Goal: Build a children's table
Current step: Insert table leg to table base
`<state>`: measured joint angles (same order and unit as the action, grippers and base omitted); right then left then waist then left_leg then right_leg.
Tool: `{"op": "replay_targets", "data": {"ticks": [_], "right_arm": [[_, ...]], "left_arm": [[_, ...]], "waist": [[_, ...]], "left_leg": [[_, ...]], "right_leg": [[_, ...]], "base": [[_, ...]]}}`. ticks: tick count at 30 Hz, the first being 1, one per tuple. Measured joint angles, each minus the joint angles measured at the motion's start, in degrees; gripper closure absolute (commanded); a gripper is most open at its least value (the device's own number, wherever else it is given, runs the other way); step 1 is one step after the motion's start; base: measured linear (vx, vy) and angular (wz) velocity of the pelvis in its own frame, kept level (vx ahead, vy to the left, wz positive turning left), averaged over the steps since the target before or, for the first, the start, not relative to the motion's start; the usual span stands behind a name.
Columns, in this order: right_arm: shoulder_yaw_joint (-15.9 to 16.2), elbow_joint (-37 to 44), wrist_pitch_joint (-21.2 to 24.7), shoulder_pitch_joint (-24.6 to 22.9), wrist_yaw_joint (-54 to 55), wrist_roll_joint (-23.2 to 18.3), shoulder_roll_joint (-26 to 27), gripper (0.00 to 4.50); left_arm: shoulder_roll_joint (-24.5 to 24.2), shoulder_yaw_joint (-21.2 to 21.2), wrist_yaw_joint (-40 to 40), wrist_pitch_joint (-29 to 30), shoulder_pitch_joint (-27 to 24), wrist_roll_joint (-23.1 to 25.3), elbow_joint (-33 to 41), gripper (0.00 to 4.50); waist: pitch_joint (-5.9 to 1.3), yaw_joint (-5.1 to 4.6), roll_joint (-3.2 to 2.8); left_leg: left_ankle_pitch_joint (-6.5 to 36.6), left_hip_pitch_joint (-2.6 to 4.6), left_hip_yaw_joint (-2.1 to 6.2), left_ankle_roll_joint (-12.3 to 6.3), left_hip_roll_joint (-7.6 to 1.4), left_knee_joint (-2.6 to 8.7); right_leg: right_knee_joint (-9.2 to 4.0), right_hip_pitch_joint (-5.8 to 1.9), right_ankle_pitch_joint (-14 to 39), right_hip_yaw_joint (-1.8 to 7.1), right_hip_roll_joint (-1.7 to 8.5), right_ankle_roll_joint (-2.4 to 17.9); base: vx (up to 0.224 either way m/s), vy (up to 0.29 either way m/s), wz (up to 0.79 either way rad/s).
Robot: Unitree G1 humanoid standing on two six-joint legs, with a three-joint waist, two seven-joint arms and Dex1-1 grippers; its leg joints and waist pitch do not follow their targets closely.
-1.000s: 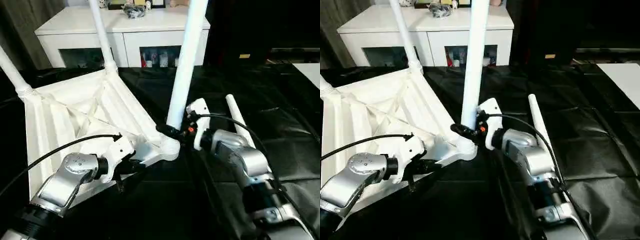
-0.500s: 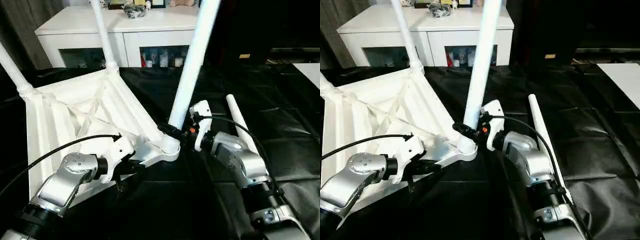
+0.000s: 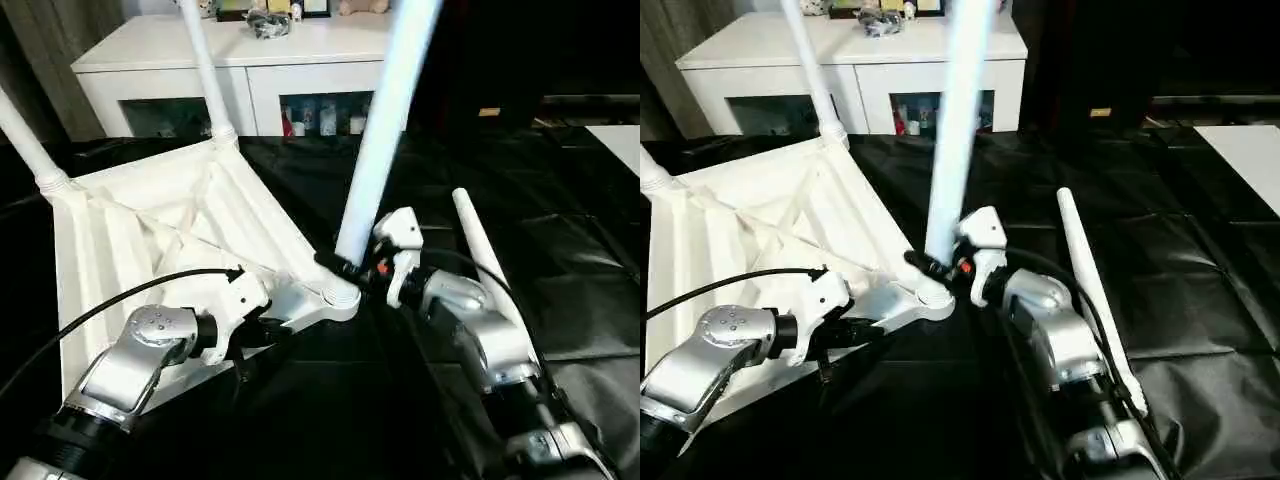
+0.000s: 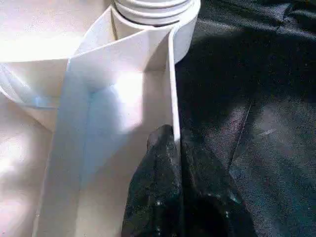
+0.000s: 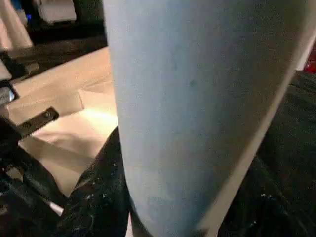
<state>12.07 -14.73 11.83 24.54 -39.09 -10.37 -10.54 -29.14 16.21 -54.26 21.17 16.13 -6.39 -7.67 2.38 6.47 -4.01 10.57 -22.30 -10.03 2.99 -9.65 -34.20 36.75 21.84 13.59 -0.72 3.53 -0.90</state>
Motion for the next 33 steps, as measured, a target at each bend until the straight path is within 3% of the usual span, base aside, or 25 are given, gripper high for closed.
{"op": "replay_targets", "data": {"ticks": [6, 9, 17, 22, 33], "right_arm": [[2.1, 2.0, 1.7, 0.1, 1.1, 2.3, -0.4, 2.66], [3.0, 2.1, 5.0, 1.4, 0.3, 2.3, -0.9, 2.66], [2.9, -2.7, 7.6, 5.7, -3.7, 1.8, -0.9, 2.66], [2.9, -5.6, 7.7, 7.1, -5.3, 1.5, -0.9, 2.66], [2.9, -8.5, 5.4, 7.9, -5.8, 2.1, -0.9, 2.66]], "left_arm": [[0.0, 0.0, -0.1, -0.1, 0.0, 0.1, -0.1, 4.5], [0.0, 0.0, -0.2, -0.1, 0.0, 0.1, -0.1, 4.5], [-0.2, -0.5, -0.2, -0.1, -0.5, 0.3, -0.1, 4.5], [-0.2, -0.6, 0.0, -0.1, -0.6, 0.5, -0.4, 4.5], [0.7, -0.7, -1.2, -0.3, 2.3, 0.5, -5.3, 4.5]], "waist": [[0.0, -0.01, 0.01], [0.0, -0.02, 0.01], [-0.15, -0.45, 0.19], [-0.19, -0.93, 0.34], [-0.39, -0.85, 0.29]], "left_leg": [[0.0, 0.01, 0.0, 0.0, 0.0, 0.03], [0.0, 0.02, 0.0, 0.0, 0.0, 0.03], [0.0, 0.17, 0.0, 0.0, -0.01, 0.09], [0.0, 0.36, 0.0, 0.01, 0.0, 0.13], [0.0, 0.36, -0.02, 0.01, 0.03, 0.57]], "right_leg": [[-0.02, 0.0, 0.2, 0.01, 0.0, -0.3], [-0.02, -0.01, 0.2, 0.01, 0.0, -0.3], [-0.01, -0.04, 0.2, 0.01, -0.01, -0.4], [-0.08, 0.01, 0.3, 0.01, -0.01, -0.4], [-0.16, -0.04, 0.3, 0.02, -0.01, -0.4]], "base": [[0.0, 0.0, 0.0], [0.0, 0.0, 0.0], [0.0, 0.0, 0.0], [0.0, 0.0, 0.0], [0.0, 0.0, 0.0]]}}
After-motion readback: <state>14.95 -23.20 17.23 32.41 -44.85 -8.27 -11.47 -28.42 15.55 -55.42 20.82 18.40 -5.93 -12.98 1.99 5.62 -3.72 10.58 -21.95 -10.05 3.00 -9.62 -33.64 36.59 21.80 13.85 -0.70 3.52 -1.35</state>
